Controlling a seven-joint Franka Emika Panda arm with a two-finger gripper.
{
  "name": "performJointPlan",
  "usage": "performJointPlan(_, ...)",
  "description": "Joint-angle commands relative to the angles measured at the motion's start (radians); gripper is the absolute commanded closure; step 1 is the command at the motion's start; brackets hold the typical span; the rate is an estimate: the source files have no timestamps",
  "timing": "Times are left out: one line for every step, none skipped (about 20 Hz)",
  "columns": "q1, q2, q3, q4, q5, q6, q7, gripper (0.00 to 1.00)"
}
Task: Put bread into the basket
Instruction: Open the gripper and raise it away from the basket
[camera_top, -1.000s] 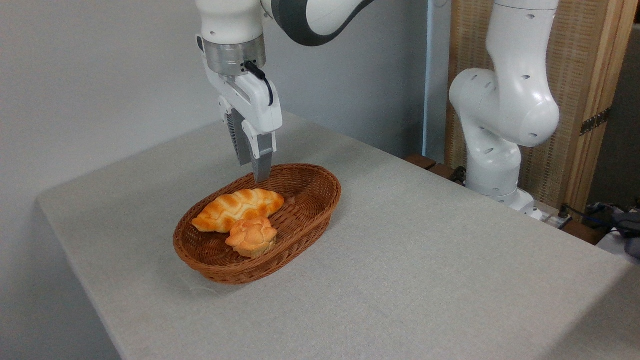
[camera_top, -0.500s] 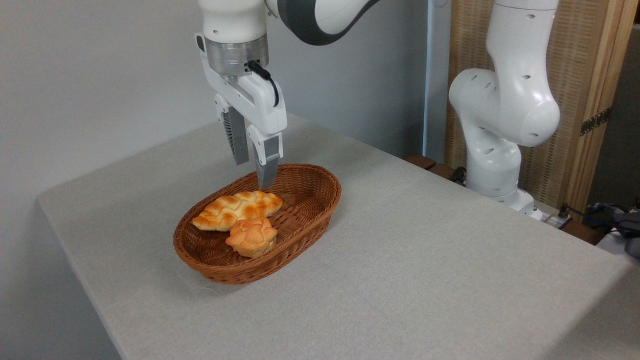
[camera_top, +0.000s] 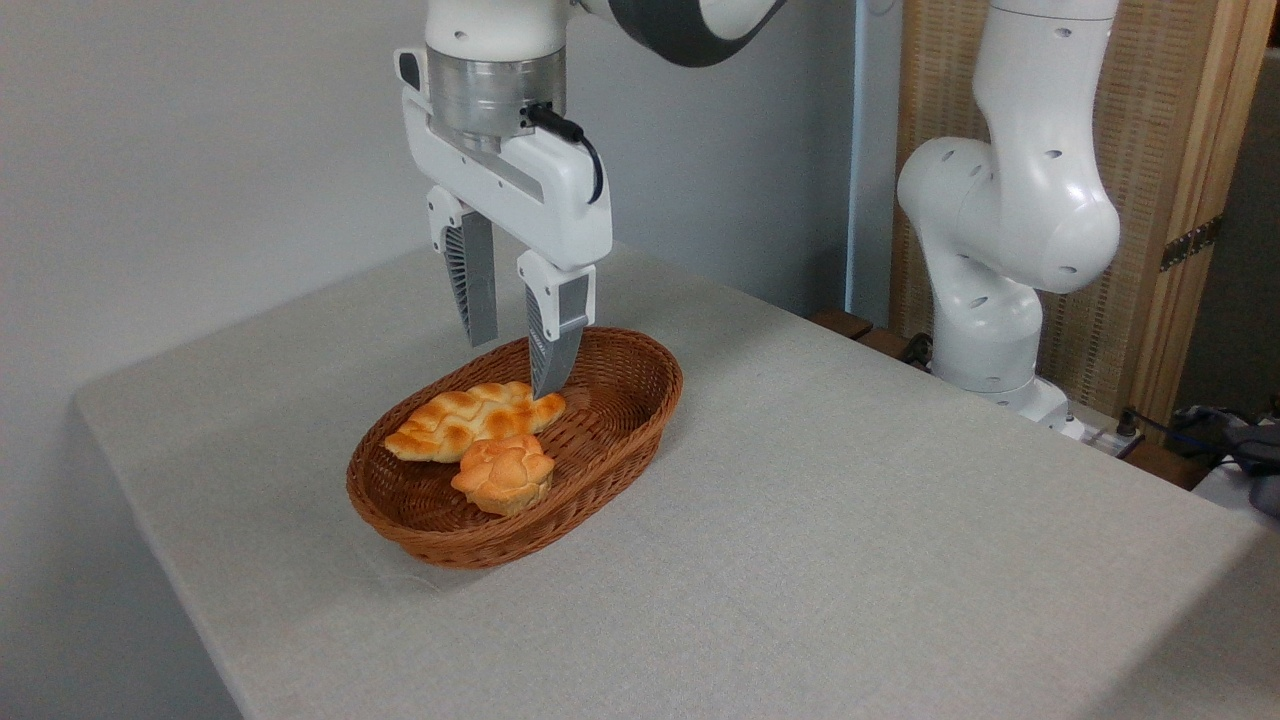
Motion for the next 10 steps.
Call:
performJointPlan(-0.009,-0.003,0.010,0.029,0.045,-0.002,-0.003,0.00)
performJointPlan(-0.009,-0.003,0.010,0.032,0.065,-0.004,-0.003,0.00)
performJointPlan(-0.009,-0.003,0.010,0.032,0.073,-0.007,-0.003,0.00)
performJointPlan(-0.009,-0.003,0.010,0.031,0.084,-0.007,-0.001,0.00)
performJointPlan(-0.009,-0.003,0.011,0.032,0.084,-0.010,-0.001,0.00)
performJointPlan(-0.009,-0.005,0.025,0.032,0.082,-0.010,-0.003,0.00)
performJointPlan(-0.009,-0.005,0.034,0.032,0.076,-0.010,-0.003,0.00)
performJointPlan(-0.009,-0.005,0.044,0.032,0.074,-0.010,-0.003,0.00)
performJointPlan(-0.009,-0.005,0.044,0.032,0.074,-0.011,-0.003,0.00)
performJointPlan(-0.010,-0.003,0.042,0.032,0.074,-0.011,-0.004,0.00)
